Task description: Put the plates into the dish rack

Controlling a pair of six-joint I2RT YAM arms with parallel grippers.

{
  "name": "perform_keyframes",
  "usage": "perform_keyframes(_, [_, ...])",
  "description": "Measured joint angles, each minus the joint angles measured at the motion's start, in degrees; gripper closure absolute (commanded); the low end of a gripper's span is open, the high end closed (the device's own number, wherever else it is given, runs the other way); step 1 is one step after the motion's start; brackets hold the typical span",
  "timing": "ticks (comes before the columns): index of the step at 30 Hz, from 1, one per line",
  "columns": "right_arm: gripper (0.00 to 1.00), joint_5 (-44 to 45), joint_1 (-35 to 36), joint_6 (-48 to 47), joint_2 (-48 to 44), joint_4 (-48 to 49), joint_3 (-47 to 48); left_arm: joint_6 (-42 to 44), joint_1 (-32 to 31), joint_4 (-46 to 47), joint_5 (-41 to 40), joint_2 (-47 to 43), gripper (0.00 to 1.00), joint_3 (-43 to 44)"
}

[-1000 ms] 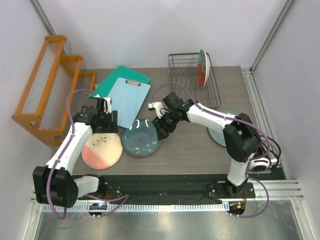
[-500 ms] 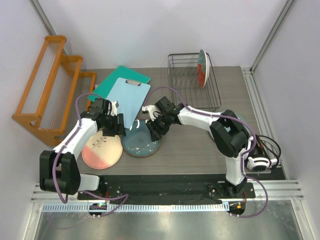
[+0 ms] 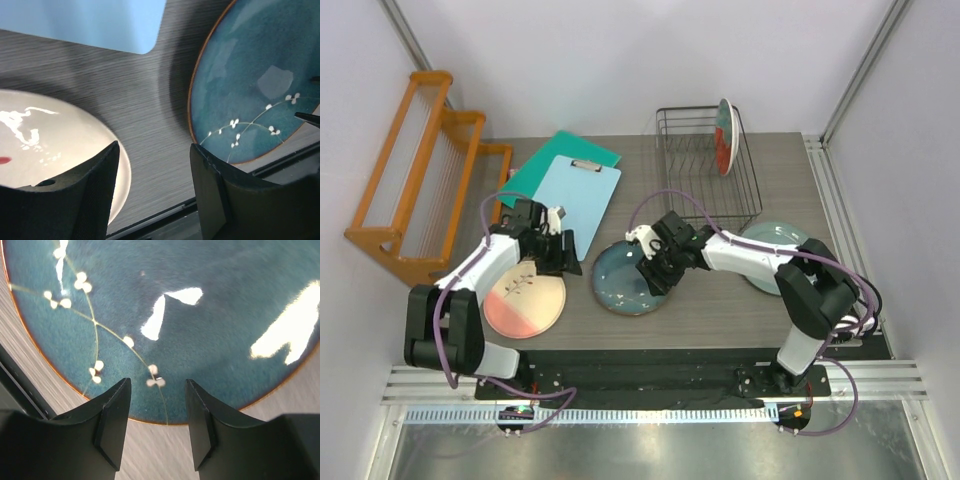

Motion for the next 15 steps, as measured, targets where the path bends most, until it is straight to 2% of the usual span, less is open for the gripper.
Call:
perform_keyframes(4, [0.46, 1.55, -0.15, -0.96, -3.52, -1.16, -4.0, -0.92, -1.4, 2.47, 3.74, 2.49, 0.41, -0.76])
perform_keyframes(7, [0.42, 1.97, -0.33, -1.42, -6.27, -1.55, -6.93, -1.7, -5.29, 5.25, 6.51, 4.04, 0.41, -1.44])
perform_keyframes(11, [0.27, 1.9, -2.84, -0.22, -8.37, -3.74, -7.91, -3.43, -10.32, 9.81, 10.64, 7.65, 0.41, -1.22])
perform_keyframes(12, [0.14, 1.27, -4.13, 0.17, -8.63, -4.0, -7.87, -3.89, -11.1, 10.47, 11.58, 9.09, 0.41, -0.7])
perform_keyframes(15, [0.11, -3.54, -12.28, 3.54, -10.05, -4.13, -7.19, -5.25, -12.15, 12.5, 13.44, 13.99, 0.41, 1.79])
